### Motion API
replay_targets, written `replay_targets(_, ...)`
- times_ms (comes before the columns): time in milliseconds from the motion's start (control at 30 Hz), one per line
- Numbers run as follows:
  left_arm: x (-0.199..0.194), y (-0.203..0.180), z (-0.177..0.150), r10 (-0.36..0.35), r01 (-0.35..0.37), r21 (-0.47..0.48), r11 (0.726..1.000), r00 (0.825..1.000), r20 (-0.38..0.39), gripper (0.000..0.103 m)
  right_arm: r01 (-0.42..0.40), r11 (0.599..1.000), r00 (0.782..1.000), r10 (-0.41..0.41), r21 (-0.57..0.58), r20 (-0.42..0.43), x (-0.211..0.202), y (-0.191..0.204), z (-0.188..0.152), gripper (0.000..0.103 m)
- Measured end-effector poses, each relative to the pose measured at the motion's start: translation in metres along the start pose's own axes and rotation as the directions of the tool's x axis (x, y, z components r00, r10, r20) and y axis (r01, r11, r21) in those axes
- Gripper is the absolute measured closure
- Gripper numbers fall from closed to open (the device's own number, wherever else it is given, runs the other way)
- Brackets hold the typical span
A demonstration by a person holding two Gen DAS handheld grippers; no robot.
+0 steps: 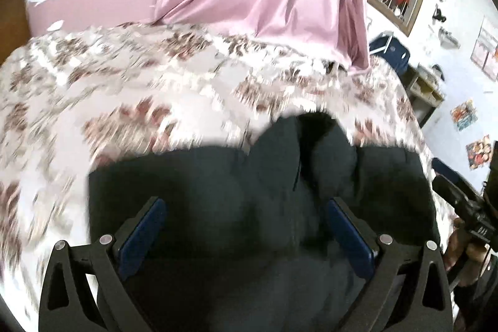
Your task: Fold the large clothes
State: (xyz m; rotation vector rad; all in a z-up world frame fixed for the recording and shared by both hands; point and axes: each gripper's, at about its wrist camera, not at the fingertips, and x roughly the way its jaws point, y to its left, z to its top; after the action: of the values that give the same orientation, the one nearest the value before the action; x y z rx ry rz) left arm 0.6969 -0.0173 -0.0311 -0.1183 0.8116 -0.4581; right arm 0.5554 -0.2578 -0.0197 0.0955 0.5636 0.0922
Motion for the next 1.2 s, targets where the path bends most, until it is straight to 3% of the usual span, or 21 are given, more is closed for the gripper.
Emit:
replay_targets(133,0.047,0.000,0.035,-0.127,0.127,-0.088,0.988,0.992,0.011,0.001,-0.094,0.985,0.995,0.099,0.142,-0.029,0.067,-0.008,0.054,0.011)
replay_targets(200,0.067,-0.005,0.043,-0.127,0.127,-0.087,0.988,0.992,-0.003,0.007,-0.115,0.973,0.984,0.140,0.200,-0.114,0.108,-0.006,0.077,0.018)
replay_targets(233,0.078,-0.004,0.046,-0.124,0.123,-0.088,0.989,0.992,-0.009,0.014,-0.110,0.973,0.979,0.142,0.203,-0.149,0.124,-0.002,0.083,0.029)
replay_targets(267,0.084,-0.005,0.046,-0.122,0.120,-0.088,0.989,0.992,-0.018,0.020,-0.099,0.976,0.977,0.133,0.196,-0.169,0.133,0.002,0.086,0.037)
replay_targets(367,0.103,-0.004,0.042,-0.127,0.123,-0.097,0.988,0.991,-0.043,0.031,-0.049,0.984,0.959,0.094,0.172,-0.267,0.169,0.006,0.090,0.039)
replay_targets(500,0.113,0.001,0.041,-0.140,0.137,-0.132,0.982,0.990,-0.016,0.038,-0.032,0.963,0.935,0.124,0.269,-0.333,0.207,-0.005,0.074,0.044)
replay_targets(533,0.114,0.001,0.042,-0.135,0.133,-0.131,0.983,0.991,-0.009,0.051,-0.031,0.958,0.930,0.132,0.287,-0.343,0.214,-0.008,0.070,0.053)
replay_targets(567,0.113,0.001,0.042,-0.121,0.120,-0.129,0.984,0.993,-0.002,0.077,-0.025,0.954,0.927,0.134,0.298,-0.351,0.220,-0.008,0.066,0.059)
replay_targets(600,0.111,0.001,0.041,-0.083,0.084,-0.133,0.988,0.996,0.008,0.091,-0.016,0.953,0.922,0.131,0.302,-0.364,0.224,-0.007,0.060,0.059)
replay_targets(633,0.109,0.001,0.040,-0.037,0.037,-0.142,0.989,0.999,0.006,0.095,-0.005,0.952,0.919,0.124,0.305,-0.374,0.226,-0.006,0.056,0.060)
replay_targets(667,0.103,0.001,0.038,0.000,0.003,-0.153,0.988,1.000,0.019,0.096,0.008,0.948,0.922,0.116,0.317,-0.370,0.225,-0.005,0.053,0.068)
replay_targets(733,0.088,0.000,0.034,0.036,-0.028,-0.143,0.989,0.998,0.053,0.097,0.042,0.929,0.944,0.084,0.368,-0.319,0.217,-0.004,0.048,0.081)
replay_targets(867,0.047,0.013,0.031,0.021,-0.003,-0.157,0.988,0.993,0.115,0.097,-0.001,0.939,0.979,0.071,0.344,-0.190,0.174,0.002,0.055,0.092)
replay_targets(967,0.017,0.026,0.018,0.045,-0.019,-0.176,0.984,0.989,0.143,0.098,-0.096,0.943,0.986,0.134,0.317,-0.102,0.129,-0.001,0.056,0.094)
replay_targets(1067,-0.005,0.025,-0.001,0.059,-0.039,-0.138,0.990,0.988,0.145,0.098,-0.157,0.941,0.981,0.184,0.298,-0.066,0.093,-0.009,0.046,0.095)
replay_targets(1133,-0.013,0.014,-0.014,0.079,-0.071,-0.067,0.995,0.988,0.132,0.099,-0.159,0.954,0.978,0.188,0.255,-0.094,0.080,-0.011,0.034,0.096)
replay_targets(1200,-0.016,0.005,-0.028,0.096,-0.096,-0.004,0.995,0.989,0.112,0.099,-0.117,0.978,0.980,0.142,0.176,-0.141,0.073,-0.008,0.020,0.097)
